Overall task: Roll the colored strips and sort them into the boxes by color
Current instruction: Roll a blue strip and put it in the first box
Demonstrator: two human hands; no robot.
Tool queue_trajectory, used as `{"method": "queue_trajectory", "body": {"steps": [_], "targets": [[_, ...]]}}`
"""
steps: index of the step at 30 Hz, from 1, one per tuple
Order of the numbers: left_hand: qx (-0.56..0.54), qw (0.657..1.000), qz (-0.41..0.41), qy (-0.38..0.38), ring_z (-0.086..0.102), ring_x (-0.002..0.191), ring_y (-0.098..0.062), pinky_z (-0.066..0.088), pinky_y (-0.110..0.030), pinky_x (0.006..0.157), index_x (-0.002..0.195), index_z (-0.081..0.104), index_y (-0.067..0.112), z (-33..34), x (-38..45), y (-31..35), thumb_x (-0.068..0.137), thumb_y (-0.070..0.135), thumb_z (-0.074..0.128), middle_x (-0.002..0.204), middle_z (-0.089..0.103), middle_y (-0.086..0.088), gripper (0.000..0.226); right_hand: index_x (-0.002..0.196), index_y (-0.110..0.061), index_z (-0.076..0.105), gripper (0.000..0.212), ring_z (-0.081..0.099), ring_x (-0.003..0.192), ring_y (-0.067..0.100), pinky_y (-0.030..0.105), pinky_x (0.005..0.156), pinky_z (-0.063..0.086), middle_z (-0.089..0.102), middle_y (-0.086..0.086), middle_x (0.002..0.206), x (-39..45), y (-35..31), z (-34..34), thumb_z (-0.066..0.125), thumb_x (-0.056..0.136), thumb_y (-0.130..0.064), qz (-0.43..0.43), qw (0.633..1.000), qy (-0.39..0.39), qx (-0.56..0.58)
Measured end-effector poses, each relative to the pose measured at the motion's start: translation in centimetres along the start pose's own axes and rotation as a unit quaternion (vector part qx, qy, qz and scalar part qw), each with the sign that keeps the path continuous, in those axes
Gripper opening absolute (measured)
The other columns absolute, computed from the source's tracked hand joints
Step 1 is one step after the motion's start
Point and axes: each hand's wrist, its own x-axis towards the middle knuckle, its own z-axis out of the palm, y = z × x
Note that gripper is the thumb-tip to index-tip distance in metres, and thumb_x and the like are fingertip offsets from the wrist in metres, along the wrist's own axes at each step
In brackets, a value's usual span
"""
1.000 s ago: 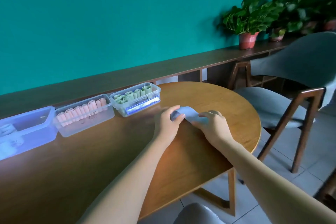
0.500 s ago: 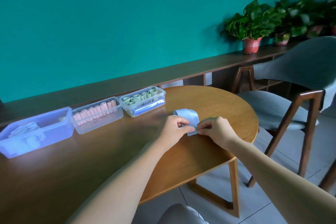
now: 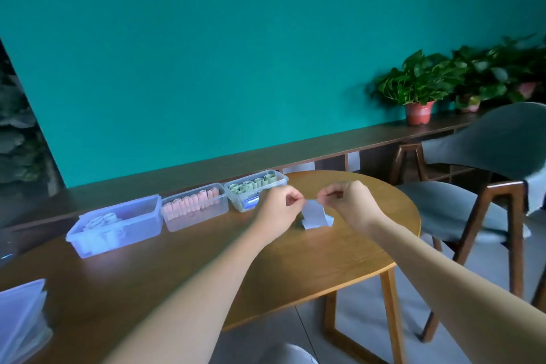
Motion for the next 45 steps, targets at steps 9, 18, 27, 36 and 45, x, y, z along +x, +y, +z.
{"method": "queue_trajectory", "body": {"steps": [9,18,27,36,45], "targets": [[0.023,0.990,0.060,0.126,0.061,0.075,-0.006,0.045,-0.016,0.071,0.086,0.068,0.019,-12.2,-1.1,7.6,0.092,0.015,0.067,0.083,0.070,0.006,0.008,0.100,-0.019,0.076,0.010,0.068,0.087,0.011,0.014,0.080,0.049,0.076,-0.001,0.094,1.1,-13.5,-3.6,0.073,0.092,-0.014,-0.134,0.985,0.021,0.111],[0.048,0.980,0.090,0.168,0.066,0.080,-0.006,0.051,-0.020,0.080,0.081,0.069,0.030,-22.3,-8.3,10.8,0.088,0.014,0.072,0.084,0.073,0.009,0.018,0.096,-0.013,0.075,0.013,0.066,0.071,0.001,0.020,0.067,0.046,0.074,-0.003,0.083,-3.2,-22.6,-3.3,0.080,0.087,-0.022,-0.155,0.957,-0.146,0.199],[0.060,0.992,-0.008,0.112,0.068,0.079,-0.005,0.052,-0.019,0.079,0.094,0.079,0.018,-27.0,-15.1,7.2,0.087,0.025,0.078,0.088,0.077,0.005,0.010,0.101,0.001,0.073,0.019,0.062,0.085,0.020,0.027,0.078,0.053,0.072,0.013,0.091,-5.4,-25.8,2.5,0.080,0.084,-0.007,-0.157,0.909,-0.283,0.262],[0.014,0.990,-0.108,0.085,0.062,0.058,-0.007,0.047,-0.015,0.059,0.091,0.078,0.013,-24.4,-14.7,-1.9,0.089,0.020,0.076,0.065,0.072,0.001,0.007,0.095,-0.003,0.076,0.018,0.059,0.065,0.008,0.017,0.058,0.045,0.070,0.003,0.076,-2.5,-21.3,11.5,0.084,0.081,-0.010,-0.111,0.919,-0.304,0.227],[-0.029,0.971,-0.206,0.118,0.062,0.049,-0.007,0.037,-0.011,0.043,0.092,0.077,0.009,-19.8,-10.8,-13.6,0.089,0.016,0.075,0.072,0.074,-0.014,0.007,0.101,0.005,0.074,0.018,0.056,0.066,0.009,0.017,0.054,0.043,0.070,0.008,0.084,2.7,-14.7,22.7,0.078,0.085,-0.001,-0.052,0.914,-0.306,0.262]]}}
